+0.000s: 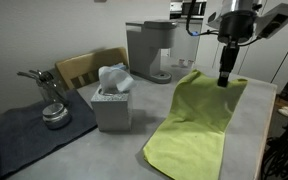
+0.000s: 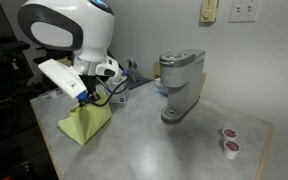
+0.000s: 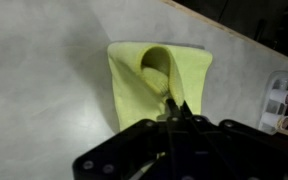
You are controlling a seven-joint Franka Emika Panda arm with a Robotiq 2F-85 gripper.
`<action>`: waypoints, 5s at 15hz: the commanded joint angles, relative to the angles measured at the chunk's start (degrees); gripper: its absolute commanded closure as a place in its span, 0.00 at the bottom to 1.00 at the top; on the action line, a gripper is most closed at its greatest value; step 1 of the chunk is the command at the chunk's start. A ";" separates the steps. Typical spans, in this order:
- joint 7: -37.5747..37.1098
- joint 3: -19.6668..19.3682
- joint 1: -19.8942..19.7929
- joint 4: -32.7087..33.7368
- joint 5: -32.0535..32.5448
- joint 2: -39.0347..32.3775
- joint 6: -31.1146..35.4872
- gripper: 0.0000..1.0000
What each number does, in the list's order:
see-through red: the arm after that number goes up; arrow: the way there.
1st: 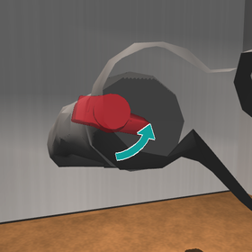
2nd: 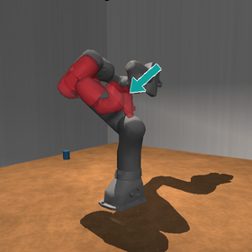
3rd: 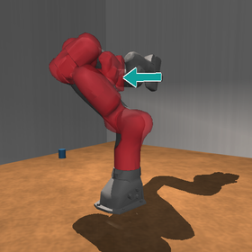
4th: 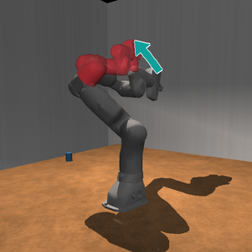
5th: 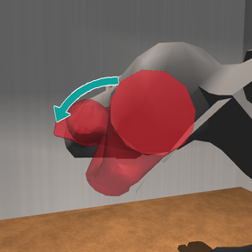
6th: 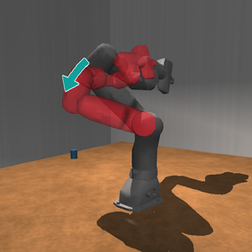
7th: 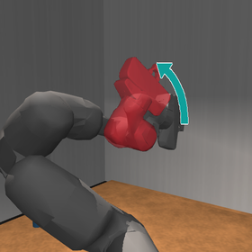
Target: Fold the yellow towel from right to left
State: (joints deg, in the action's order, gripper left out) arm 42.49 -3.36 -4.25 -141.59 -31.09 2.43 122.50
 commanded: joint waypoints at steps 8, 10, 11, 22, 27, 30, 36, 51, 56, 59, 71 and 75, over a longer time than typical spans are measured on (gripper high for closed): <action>2.12 2.21 4.52 3.16 -1.04 -4.12 -1.51 0.99; 2.44 3.00 4.97 3.95 -1.23 -5.48 -1.51 0.99; 2.59 3.50 5.13 4.49 -1.38 -6.36 -1.56 0.99; 1.91 8.53 4.96 11.88 -0.67 -16.18 -1.45 0.99; 1.81 10.73 4.90 14.23 -0.44 -18.80 -2.34 0.99; 1.71 11.77 4.95 15.26 -0.13 -20.00 -2.87 0.99; 2.00 12.95 4.57 17.26 0.19 -23.39 -5.38 0.99; 0.55 14.13 5.00 21.28 1.27 -30.98 -6.69 0.99; 0.90 14.30 5.17 21.31 1.77 -30.82 -6.02 0.70; 0.97 14.43 5.15 21.35 2.03 -30.71 -5.96 0.50; 0.54 13.69 4.47 19.94 3.70 -26.11 -5.60 0.00; -0.57 12.29 4.18 19.18 7.05 -22.04 -6.17 0.00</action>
State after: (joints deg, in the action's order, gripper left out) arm 43.07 9.62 0.73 -120.37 -26.63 -23.82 116.52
